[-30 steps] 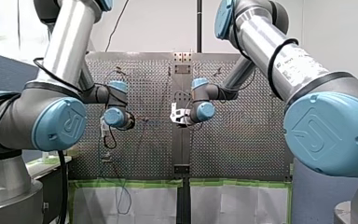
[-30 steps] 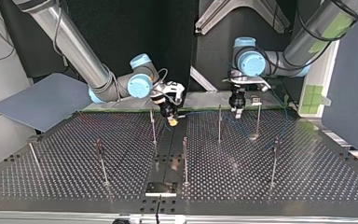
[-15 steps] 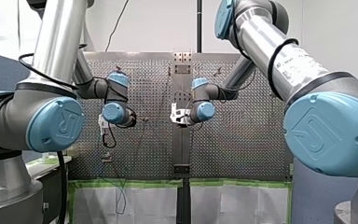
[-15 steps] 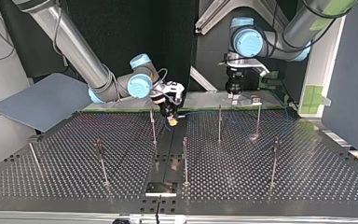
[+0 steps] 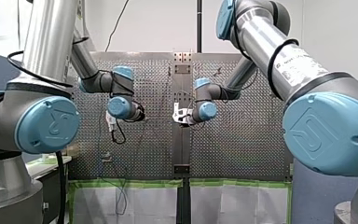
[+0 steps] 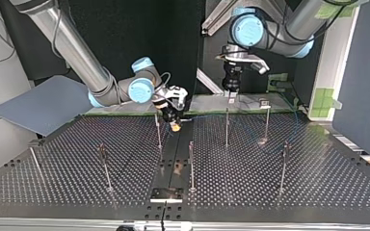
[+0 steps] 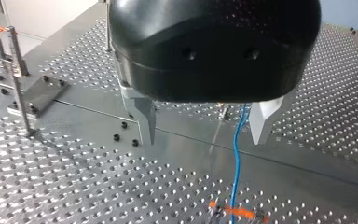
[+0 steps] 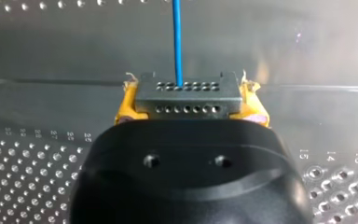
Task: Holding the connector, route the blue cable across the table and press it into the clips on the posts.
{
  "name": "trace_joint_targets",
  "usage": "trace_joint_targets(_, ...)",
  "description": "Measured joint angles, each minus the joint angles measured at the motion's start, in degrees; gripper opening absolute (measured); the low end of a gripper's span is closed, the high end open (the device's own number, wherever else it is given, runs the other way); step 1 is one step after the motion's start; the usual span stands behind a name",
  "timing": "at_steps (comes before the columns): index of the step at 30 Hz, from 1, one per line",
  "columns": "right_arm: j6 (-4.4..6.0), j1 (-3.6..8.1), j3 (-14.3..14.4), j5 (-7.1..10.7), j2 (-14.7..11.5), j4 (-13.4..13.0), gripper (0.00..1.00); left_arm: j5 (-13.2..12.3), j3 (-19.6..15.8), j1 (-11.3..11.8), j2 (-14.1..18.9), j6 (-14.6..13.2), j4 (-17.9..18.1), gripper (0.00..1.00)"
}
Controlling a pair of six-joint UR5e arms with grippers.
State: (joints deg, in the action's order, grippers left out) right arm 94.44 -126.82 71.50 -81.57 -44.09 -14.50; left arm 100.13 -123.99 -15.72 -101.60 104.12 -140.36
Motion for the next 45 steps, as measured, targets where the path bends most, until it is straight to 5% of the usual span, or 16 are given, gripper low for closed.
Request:
trace_joint_targets(7, -0.14, 0.27, 0.0, 0.00, 0.0, 0.0, 0.00, 3.5, 4.0, -4.0, -3.8, 0.2, -2.2, 1.00)
trace_joint_targets(21, -0.12, 0.27, 0.0, 0.00, 0.0, 0.0, 0.00, 4.0, 10.8, -10.6, -6.9, 0.3, -3.0, 1.00)
trace_joint_targets(35, -0.20, 0.26, 0.0, 0.07, 0.0, 0.2, 0.00, 5.6, 16.9, -7.9, -11.6, -2.1, -6.2, 1.00)
trace_joint_targets(45, -0.18, 0.27, 0.0, 0.00, 0.0, 0.0, 0.00, 3.9, 19.0, -5.4, -14.8, -4.4, -5.8, 1.00)
